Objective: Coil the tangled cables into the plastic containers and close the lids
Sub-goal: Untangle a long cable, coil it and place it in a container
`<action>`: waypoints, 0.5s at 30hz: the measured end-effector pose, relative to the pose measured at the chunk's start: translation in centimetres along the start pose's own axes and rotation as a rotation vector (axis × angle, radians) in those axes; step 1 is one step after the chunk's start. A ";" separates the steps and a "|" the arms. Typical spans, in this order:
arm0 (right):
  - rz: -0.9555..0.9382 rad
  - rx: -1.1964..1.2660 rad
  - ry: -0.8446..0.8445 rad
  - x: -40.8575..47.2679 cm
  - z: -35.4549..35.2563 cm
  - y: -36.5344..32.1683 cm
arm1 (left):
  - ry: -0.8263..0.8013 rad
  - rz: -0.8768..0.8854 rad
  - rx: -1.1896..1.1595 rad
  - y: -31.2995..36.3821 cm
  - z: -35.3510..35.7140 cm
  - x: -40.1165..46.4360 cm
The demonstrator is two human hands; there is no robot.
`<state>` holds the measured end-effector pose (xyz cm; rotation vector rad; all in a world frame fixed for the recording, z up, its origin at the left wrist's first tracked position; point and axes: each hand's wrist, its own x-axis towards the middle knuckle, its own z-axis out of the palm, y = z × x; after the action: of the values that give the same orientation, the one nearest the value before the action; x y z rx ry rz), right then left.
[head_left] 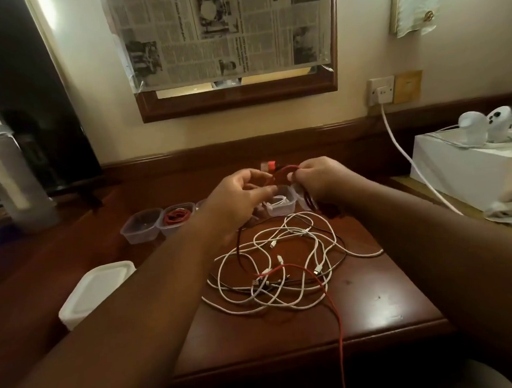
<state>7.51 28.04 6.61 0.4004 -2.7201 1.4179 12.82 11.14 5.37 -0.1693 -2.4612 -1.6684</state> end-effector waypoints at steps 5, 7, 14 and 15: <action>0.221 0.841 -0.037 0.5 -1.4 1.4 | 0.046 -0.046 -0.183 -1.9 -0.9 0.3; 0.243 0.894 -0.171 0.2 -0.9 1.5 | 0.057 -0.050 -0.452 -1.5 -0.9 0.4; 0.143 0.711 -0.385 -1.5 3.3 -0.2 | 0.128 -0.165 -0.052 1.7 1.6 0.5; 0.124 0.678 -0.373 -1.6 3.7 -0.4 | 0.120 -0.115 0.138 1.9 1.7 0.3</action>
<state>9.43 25.13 4.56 0.5733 -2.4502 2.5189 12.71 13.38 6.53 0.0887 -2.5262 -1.4957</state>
